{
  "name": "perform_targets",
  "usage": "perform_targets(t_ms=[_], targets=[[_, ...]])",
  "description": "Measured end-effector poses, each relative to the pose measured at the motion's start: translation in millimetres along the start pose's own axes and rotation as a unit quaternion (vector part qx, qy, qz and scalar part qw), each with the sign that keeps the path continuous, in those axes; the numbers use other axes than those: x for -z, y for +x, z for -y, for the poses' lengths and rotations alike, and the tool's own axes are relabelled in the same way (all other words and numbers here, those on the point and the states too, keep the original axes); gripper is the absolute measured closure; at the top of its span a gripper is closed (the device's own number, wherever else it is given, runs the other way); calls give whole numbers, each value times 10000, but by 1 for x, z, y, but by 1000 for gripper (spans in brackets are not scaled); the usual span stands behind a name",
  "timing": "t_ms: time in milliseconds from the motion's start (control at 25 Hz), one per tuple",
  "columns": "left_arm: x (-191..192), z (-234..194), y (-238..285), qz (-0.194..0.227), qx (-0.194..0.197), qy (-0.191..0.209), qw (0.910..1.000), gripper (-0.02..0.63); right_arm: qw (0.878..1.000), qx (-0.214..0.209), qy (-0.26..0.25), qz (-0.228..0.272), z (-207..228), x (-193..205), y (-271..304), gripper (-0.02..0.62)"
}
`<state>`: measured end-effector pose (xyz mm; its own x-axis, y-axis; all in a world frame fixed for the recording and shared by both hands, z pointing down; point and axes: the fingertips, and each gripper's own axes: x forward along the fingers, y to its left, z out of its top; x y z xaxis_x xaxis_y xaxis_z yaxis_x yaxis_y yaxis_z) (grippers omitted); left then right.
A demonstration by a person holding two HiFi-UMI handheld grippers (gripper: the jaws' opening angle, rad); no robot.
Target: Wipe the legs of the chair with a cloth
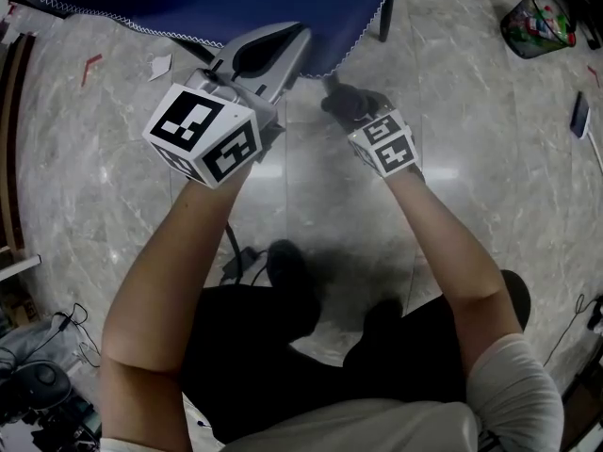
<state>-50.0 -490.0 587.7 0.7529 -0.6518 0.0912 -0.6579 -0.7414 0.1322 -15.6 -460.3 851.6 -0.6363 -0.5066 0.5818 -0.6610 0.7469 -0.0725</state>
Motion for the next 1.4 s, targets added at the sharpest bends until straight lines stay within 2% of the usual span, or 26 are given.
perform_targets(t_ms=[240,320,400,480,560,720,840,1120,1240,1400], targets=[[0,-1,-1,-9,-87,5,10000,601,9943,-54,-189,1045,-15,-108,-57,420],[0,1,0,-14,-95,35,9999,601,9921,-64,-193,1237,-16,-122,-66,419],[0,3,-1,-41,-102,85,9999,601,9905,-18,-209,1361,-15,-118,-63,420],[1,3,-1,-87,-92,131,9998,601,9901,107,-284,1374,-12,-102,-53,420],[2,0,1,-115,-109,130,9998,601,9929,146,-256,1150,-8,-75,-36,420],[1,-2,3,-103,-110,61,9999,601,9993,74,-51,368,2,-3,3,420],[3,1,3,-131,-81,101,9998,601,10000,91,-4,-40,8,46,30,420],[4,-1,6,-204,-74,172,9996,601,9915,170,352,-1241,21,149,78,420],[6,-1,4,-218,-17,184,9996,601,9870,184,507,-1513,20,163,83,420],[7,-1,2,-213,-44,187,9996,601,9908,145,368,-1297,16,138,75,420]])
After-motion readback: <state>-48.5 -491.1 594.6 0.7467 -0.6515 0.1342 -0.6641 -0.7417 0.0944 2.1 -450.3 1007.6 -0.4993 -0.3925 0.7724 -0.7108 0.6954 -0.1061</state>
